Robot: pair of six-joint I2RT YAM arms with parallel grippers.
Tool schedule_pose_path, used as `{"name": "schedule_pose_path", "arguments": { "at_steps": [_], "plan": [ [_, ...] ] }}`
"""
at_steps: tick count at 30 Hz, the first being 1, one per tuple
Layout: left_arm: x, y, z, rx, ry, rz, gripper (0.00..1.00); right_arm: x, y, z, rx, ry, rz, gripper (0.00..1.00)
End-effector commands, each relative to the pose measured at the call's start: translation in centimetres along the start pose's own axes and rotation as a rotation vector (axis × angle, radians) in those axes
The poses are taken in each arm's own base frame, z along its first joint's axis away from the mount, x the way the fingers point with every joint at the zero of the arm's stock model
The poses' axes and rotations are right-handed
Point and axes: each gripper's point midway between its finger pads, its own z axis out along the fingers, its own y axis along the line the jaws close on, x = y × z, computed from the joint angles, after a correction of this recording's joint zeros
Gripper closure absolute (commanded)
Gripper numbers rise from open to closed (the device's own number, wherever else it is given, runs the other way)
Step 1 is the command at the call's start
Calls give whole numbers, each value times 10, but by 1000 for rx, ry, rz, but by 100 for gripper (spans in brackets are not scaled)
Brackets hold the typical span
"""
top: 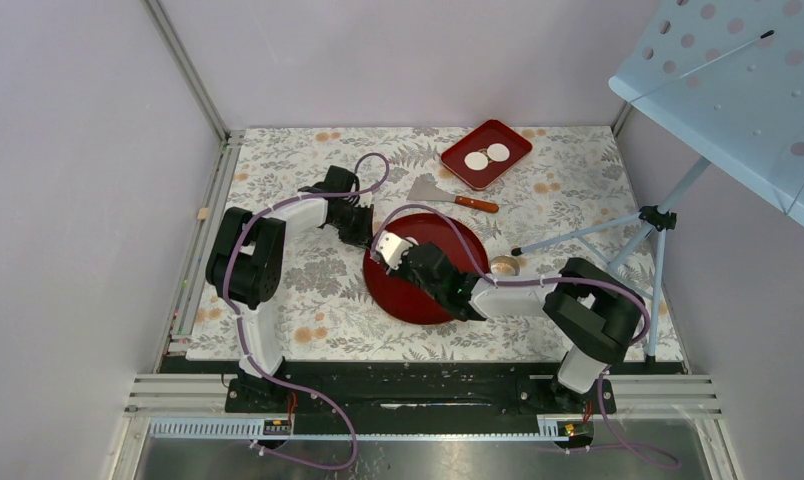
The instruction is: Roll out the dumpling wrappers from the dough
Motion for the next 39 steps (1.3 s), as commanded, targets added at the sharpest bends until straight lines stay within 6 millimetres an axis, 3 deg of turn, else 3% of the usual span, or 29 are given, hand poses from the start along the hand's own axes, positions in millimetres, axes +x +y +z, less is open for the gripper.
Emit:
{"name": "schedule_pose_path", "arguments": {
  "at_steps": [1, 18, 39],
  "plan": [
    [5, 7, 2, -6, 29, -16, 100, 138, 91, -49, -351, 415, -75, 100],
    [5, 8, 1, -2, 27, -21, 100, 140, 138, -77, -593, 389, -89, 100],
    [5, 8, 1, 2, 27, -23, 100, 140, 163, -101, -760, 408, -111, 100]
  ]
}}
